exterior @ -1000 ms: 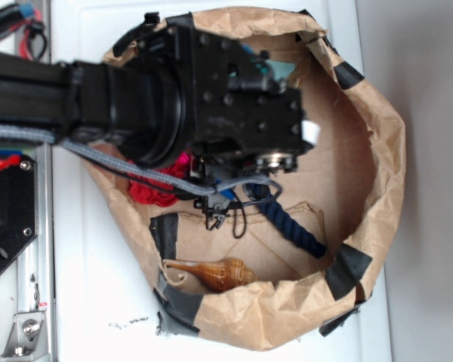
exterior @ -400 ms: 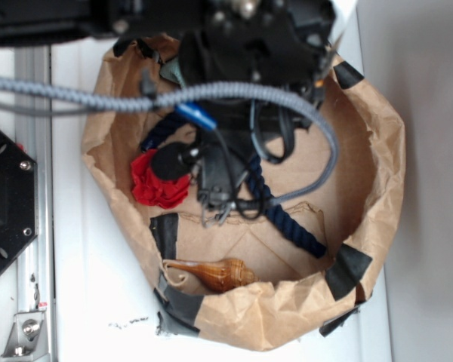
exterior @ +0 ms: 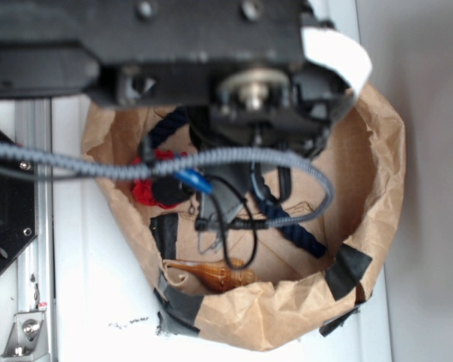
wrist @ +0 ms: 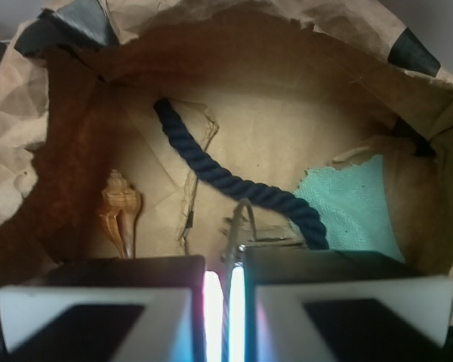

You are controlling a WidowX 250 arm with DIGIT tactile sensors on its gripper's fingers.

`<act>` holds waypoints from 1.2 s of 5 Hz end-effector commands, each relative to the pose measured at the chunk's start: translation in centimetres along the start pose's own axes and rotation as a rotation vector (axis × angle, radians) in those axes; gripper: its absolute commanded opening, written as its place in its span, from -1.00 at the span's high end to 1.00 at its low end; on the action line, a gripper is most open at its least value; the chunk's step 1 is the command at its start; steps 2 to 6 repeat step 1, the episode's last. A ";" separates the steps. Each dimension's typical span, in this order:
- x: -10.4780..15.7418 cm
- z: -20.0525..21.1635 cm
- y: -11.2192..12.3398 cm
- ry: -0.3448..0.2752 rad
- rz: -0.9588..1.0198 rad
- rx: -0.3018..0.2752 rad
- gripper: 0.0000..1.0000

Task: Grab the silver keys.

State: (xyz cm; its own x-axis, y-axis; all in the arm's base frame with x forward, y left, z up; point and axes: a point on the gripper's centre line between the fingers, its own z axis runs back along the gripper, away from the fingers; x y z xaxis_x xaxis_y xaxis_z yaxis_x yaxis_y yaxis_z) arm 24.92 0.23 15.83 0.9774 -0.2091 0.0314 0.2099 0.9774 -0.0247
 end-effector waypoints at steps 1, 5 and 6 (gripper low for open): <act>0.6 0.7 -1.1 -0.069 -0.062 0.046 1.00; 0.6 0.7 -1.1 -0.069 -0.062 0.046 1.00; 0.6 0.7 -1.1 -0.069 -0.062 0.046 1.00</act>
